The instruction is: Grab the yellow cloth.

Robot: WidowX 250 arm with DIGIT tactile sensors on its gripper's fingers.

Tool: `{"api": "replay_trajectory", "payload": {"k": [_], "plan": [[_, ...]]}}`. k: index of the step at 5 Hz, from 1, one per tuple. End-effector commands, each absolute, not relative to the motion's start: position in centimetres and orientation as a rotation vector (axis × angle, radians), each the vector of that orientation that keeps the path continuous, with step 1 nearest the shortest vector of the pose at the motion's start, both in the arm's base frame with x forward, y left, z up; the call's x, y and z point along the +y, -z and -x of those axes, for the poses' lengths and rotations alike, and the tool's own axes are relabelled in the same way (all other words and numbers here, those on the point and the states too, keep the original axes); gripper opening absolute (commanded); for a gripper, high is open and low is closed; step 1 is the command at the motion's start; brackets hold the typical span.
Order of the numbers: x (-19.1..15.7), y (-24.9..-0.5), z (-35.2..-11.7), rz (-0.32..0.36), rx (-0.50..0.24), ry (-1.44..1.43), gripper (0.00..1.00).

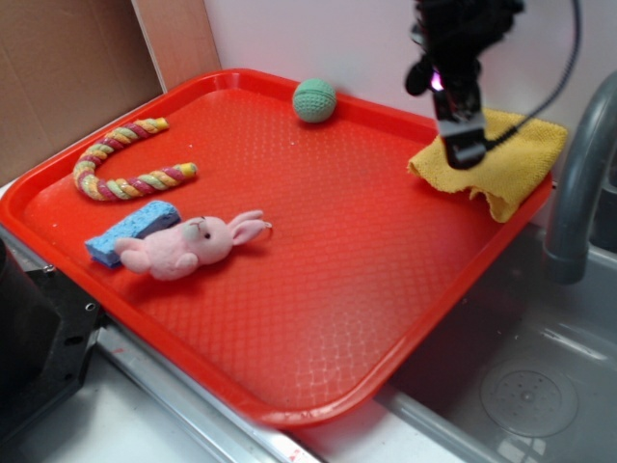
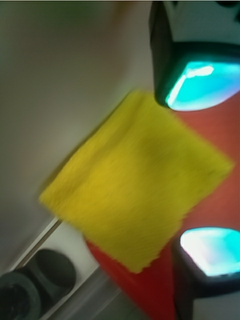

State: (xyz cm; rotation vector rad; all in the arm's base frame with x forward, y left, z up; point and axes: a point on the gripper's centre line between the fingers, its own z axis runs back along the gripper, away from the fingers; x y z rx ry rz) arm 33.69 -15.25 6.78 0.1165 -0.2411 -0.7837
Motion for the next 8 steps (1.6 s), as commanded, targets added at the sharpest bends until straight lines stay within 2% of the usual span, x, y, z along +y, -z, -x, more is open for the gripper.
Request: {"api": "replay_trajectory", "payload": {"k": [1,2,3,4,6,7,8], "plan": [[-18.8,-7.6,-35.5,0.0,-0.274,0.806,1.0],[-19.2,-6.9,-35.8,0.056,-0.225,0.759,1.0],[-17.9,-5.6,-35.5,0.047,-0.158,0.67,1.0],[-15.7,-5.0,-35.2,0.052,-0.147,0.583,0.0],[-12.9,-5.4,-33.9,0.027,-0.166,0.477,0.0],[-11.4,-5.7,-32.7,0.008,-0.143,0.377,0.0],[-10.0,-8.5,-30.7,-0.008,-0.179,0.247,0.0]]}}
